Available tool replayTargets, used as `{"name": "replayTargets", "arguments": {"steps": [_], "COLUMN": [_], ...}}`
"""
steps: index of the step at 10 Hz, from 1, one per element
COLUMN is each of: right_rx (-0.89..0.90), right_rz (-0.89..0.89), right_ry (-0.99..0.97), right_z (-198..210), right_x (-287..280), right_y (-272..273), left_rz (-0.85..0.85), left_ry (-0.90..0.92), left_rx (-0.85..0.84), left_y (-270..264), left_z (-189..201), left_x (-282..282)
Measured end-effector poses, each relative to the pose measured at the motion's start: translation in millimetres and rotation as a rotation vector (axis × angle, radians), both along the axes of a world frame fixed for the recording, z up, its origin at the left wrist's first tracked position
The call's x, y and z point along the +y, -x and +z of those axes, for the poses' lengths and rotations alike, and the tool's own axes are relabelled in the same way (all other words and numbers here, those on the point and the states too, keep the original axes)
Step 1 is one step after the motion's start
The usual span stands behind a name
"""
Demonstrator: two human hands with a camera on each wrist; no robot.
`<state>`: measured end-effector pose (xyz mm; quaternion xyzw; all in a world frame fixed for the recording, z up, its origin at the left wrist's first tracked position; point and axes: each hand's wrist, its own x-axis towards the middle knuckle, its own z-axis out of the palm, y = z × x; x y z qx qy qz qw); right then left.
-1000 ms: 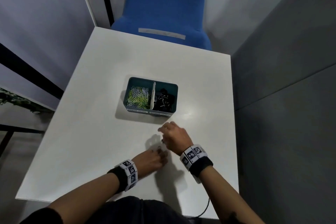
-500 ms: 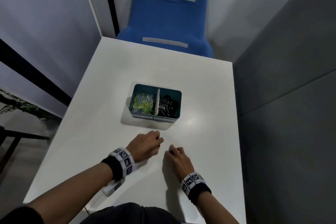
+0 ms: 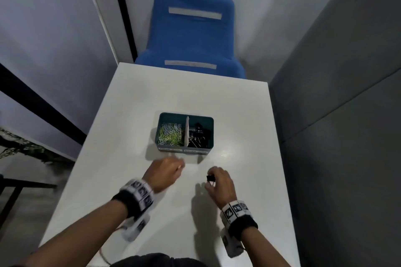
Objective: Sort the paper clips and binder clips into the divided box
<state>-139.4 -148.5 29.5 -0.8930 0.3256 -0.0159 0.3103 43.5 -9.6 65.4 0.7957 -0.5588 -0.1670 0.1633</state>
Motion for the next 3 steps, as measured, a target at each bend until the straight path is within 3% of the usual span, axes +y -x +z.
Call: {"name": "replayTargets", "arguments": {"steps": [1,2,3], "right_rx": [-0.139,-0.193,-0.129], "right_rz": [-0.066,-0.108,-0.086], "right_ry": [0.010,-0.008,0.023], "right_z": [40,66,74], "right_x": [-19,-44,-56], "right_y": [-33,-69,-81], "left_rz": [-0.114,-0.125,-0.088], "left_ry": [-0.160,-0.449,-0.636], "left_rx": [-0.019,0.068,0.181], "left_y": [10,19,29], "left_z": [-31,-36,-45], "left_x": [81,143,200]}}
